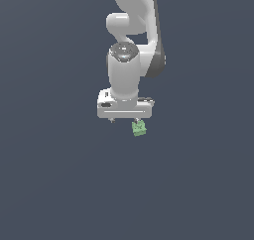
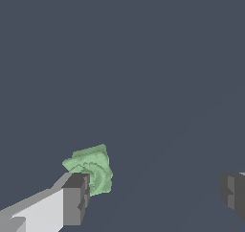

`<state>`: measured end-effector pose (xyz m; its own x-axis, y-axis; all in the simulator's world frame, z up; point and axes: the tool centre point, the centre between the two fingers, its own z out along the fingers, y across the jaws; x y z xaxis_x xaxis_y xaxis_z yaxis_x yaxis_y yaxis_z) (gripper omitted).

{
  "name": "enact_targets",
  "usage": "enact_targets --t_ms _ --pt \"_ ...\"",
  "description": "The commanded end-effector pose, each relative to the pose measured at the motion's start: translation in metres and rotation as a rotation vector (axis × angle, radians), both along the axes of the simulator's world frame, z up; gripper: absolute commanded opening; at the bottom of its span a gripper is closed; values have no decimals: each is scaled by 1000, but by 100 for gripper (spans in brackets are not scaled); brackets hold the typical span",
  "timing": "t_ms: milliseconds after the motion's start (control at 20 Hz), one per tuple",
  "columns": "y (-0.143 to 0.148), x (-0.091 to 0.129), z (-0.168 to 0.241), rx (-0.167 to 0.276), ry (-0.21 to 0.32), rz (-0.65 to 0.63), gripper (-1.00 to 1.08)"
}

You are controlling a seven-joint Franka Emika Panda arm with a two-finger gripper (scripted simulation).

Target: Pick up the object and move it to a goal position.

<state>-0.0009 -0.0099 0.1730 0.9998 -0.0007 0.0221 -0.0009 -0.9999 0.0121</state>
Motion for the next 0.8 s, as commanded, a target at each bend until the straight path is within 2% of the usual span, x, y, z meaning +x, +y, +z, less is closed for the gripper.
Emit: enact_targets --t_ms 0,450,750 --pt "0 0 0 0 0 0 100" --pt "-32 2 1 -15 2 -11 100" --pt "-25 0 -4 -14 3 3 100"
